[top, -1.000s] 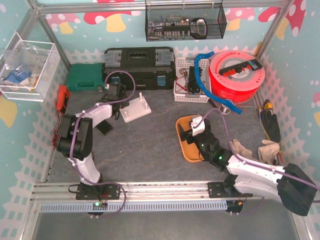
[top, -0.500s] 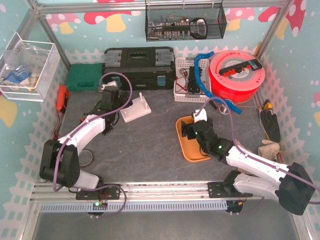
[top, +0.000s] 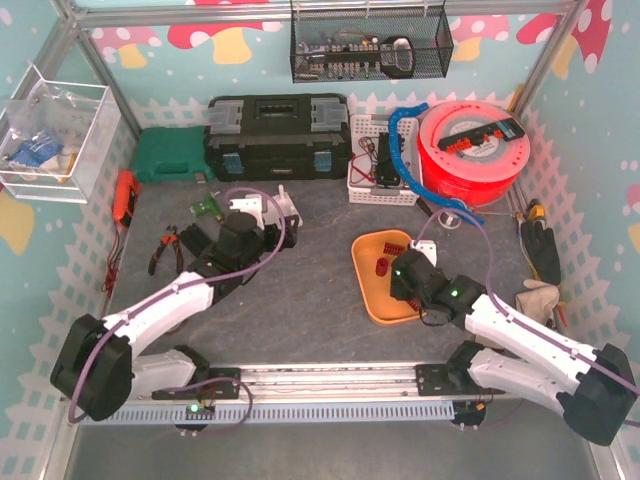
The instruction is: Install the large spring
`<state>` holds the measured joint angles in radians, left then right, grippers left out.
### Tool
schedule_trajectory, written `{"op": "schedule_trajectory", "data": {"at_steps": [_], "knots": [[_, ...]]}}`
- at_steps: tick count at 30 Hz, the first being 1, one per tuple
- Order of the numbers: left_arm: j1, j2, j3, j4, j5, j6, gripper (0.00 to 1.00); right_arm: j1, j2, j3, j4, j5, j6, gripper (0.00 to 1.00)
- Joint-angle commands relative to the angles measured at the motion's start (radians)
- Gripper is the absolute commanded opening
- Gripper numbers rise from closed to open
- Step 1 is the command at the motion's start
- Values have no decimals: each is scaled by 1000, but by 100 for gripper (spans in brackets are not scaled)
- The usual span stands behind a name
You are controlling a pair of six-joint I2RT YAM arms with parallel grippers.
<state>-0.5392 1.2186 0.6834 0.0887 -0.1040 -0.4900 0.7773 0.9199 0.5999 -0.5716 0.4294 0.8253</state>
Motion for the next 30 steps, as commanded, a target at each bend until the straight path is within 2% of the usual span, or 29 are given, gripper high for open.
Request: {"op": "schedule_trajectory", "data": {"at_steps": [1,5,9,14,22,30], "knots": [[-26,-50,-75,142,-30,14,99,-49,16,13,-107,-47,32,65],[-26,-61,-111,165,-70,45,99,-88,100,40,-111,-108,-4,51],[-29,-87,-119,165,-72,54,99,-134,164,83,-139,-126,-60,43],[-33,-121,-135,166,-105,65,99,-187,228,161,-194,-166,-138,41],[-48,-149,-145,175,-110,66,99,-223,397,375,-366,-226,-273,44],[-54,-167,-154,186,-95,54,99,-234,459,356,-422,-292,-305,45]]}}
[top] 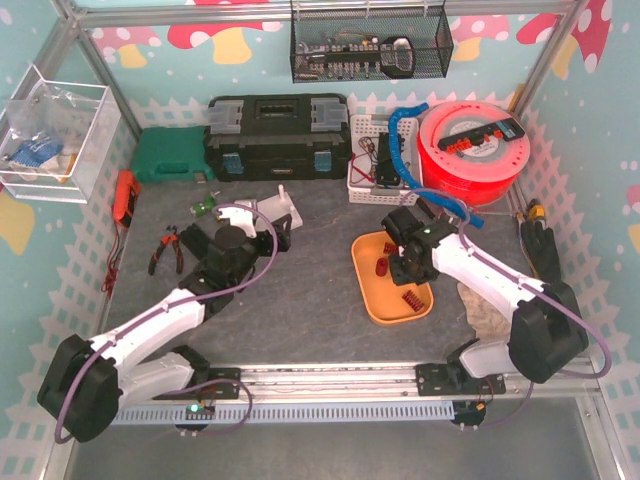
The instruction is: Install the large spring
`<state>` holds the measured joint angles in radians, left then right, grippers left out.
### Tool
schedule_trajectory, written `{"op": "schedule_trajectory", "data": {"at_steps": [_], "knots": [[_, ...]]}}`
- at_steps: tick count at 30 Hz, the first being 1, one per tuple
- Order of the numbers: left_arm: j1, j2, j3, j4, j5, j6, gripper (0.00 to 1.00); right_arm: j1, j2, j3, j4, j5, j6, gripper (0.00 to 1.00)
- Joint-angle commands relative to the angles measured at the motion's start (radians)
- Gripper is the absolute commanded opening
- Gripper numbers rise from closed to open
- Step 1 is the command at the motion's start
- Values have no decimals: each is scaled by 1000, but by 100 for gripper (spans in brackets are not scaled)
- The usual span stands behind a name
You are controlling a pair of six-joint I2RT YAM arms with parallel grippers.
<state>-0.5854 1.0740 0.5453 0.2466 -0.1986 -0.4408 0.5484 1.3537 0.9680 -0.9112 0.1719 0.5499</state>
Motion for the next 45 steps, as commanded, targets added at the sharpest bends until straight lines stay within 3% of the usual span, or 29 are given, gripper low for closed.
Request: {"op": "schedule_trajectory", "data": {"at_steps": [1,32,45], "knots": [[-11,-24,-16,28,3,2,99,-7,25,-21,-83,-37,-29,45],[-16,-36,-24,36,6,-3,99,-7,198,-87,-7,-73,-31,50],[-16,-19,-21,39,2,-1,99,-7,245,-37,95,-45,-59,25]]}}
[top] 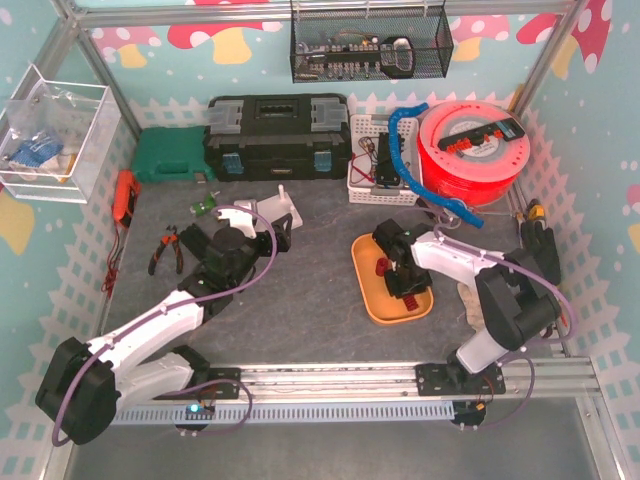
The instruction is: Install the large spring
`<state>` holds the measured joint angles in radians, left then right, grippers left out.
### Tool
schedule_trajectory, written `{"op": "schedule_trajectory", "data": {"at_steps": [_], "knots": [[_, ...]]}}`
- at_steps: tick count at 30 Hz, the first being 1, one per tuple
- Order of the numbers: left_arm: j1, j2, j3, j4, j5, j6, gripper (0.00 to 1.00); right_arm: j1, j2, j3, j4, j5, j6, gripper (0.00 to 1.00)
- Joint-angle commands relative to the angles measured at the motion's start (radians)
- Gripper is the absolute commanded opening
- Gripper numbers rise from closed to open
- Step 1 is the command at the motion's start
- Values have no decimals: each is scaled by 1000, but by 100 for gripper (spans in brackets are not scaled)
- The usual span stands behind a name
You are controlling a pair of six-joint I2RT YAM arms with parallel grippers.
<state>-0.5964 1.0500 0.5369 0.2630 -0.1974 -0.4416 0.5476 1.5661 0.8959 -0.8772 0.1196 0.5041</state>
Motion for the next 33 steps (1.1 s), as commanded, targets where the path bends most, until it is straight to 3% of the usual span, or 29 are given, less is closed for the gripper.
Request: {"op": "schedule_trajectory", "data": {"at_steps": [1,11,15,20,33], "knots": [[-5,6,-12,22,0,0,99,-8,40,43,73,8,-15,24],[-5,12,-12,24,-5,8,99,-28,95,90,143,12,-28,25],[-6,11,-12,24,-6,10,99,-30,85,79,145,-3,-33,39],[-6,15,-12,23,-9,12,99,-29,45,22,134,-32,-32,45],[-6,16,-12,24,-15,14,99,-30,-38,-65,160,-52,-13,44]]}}
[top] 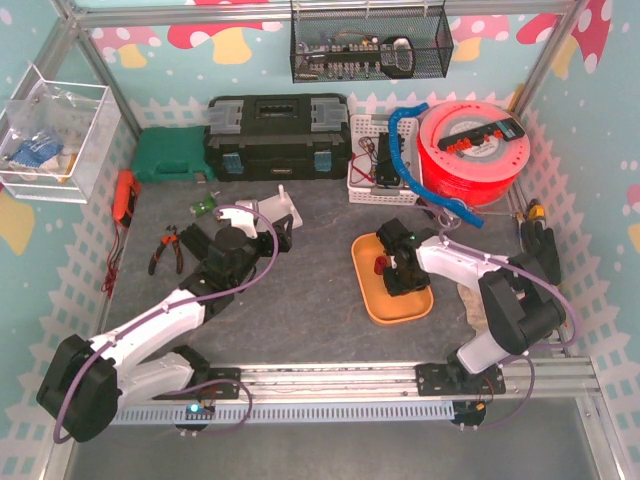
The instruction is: Install the large spring
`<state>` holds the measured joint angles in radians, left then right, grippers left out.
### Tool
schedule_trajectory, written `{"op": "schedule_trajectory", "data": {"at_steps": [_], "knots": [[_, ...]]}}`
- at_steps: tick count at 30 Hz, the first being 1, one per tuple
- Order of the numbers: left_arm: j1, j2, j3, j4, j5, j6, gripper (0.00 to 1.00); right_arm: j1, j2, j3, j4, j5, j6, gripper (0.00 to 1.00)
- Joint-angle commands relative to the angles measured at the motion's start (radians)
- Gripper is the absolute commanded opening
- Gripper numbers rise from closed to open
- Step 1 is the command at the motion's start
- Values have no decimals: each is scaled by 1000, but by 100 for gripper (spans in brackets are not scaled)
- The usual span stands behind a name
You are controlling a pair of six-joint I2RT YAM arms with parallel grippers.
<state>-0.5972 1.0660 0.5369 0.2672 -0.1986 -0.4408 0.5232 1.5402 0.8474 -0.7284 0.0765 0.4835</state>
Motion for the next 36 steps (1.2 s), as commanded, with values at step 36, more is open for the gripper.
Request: {"op": "schedule_trajectory", "data": {"at_steps": [36], "knots": [[-6,177,102,-18,306,38,99,131,-366,-17,617,9,-235,16]]}}
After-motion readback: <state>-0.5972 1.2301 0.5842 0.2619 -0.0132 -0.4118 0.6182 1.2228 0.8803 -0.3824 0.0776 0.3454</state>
